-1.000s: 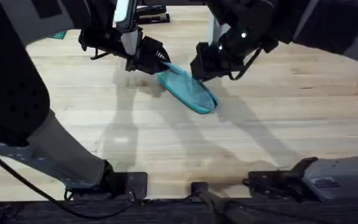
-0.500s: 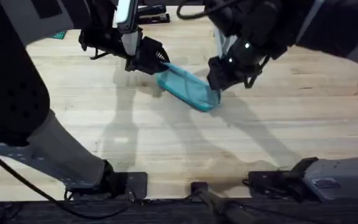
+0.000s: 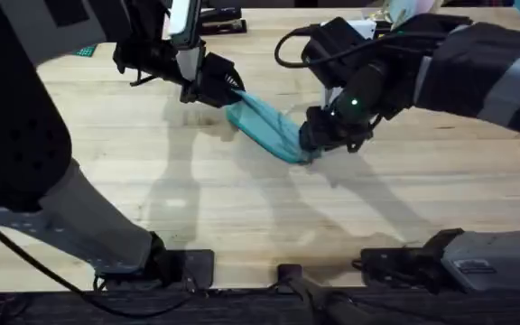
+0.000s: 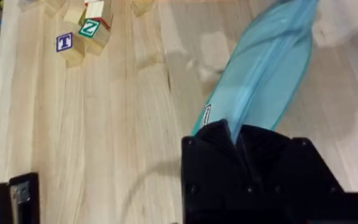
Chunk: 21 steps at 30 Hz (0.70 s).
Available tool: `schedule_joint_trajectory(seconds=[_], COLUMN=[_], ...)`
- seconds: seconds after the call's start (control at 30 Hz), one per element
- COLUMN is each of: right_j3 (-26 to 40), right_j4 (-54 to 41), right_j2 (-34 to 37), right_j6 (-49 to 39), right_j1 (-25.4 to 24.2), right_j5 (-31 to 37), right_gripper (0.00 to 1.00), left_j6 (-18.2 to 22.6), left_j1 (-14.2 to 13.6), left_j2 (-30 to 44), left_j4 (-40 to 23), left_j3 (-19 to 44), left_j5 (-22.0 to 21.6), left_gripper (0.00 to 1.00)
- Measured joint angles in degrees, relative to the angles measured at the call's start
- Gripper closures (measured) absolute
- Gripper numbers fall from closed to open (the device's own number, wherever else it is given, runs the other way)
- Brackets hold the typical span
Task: Unzip the bag, pick up the pens from the table one at a time and place them inside, then zip the bag closed.
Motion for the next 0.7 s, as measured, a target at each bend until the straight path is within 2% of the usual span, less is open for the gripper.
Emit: schedule_joint_trajectory(seconds=[0.17, 0.23, 0.37, 0.4, 0.47, 0.5, 0.67, 0.7], right_j3=[1.2, 2.8, 7.0, 8.7, 9.0, 9.0, 9.0, 9.0], right_j4=[-1.7, -1.8, -1.4, -1.3, -1.3, -1.3, -1.5, -1.5], right_j2=[-0.3, -0.7, -3.2, -5.8, -7.3, -7.8, -9.0, -9.0], right_j6=[0.2, 0.2, 0.2, 0.2, 0.2, 0.2, 0.2, 0.2], right_j1=[-0.1, -0.1, 0.0, 0.0, 0.0, 0.0, 0.0, 0.0], right_j5=[-0.5, -0.7, -1.3, -1.5, -1.7, -1.7, -1.7, -1.7], right_gripper=[0.064, 0.009, 0.003, 0.003, 0.003, 0.003, 0.004, 0.004], left_j6=[0.0, 0.0, 0.0, 0.0, 0.1, 0.1, -0.1, -0.1], left_j1=[1.6, 2.0, 2.2, 2.2, 2.2, 2.1, 2.2, 2.2], left_j2=[0.0, 0.0, 0.0, 0.0, 0.0, 0.0, 0.0, 0.0], left_j4=[0.9, 0.9, 0.8, 0.7, 0.7, 0.8, 0.8, 0.7], left_j3=[0.0, 0.0, 0.0, 0.0, 0.0, 0.0, 0.1, 0.1], left_j5=[-0.9, -1.1, -1.1, -1.2, -1.2, -1.2, -1.3, -1.3], left_gripper=[0.959, 0.959, 0.958, 0.958, 0.947, 0.845, 0.073, 0.027])
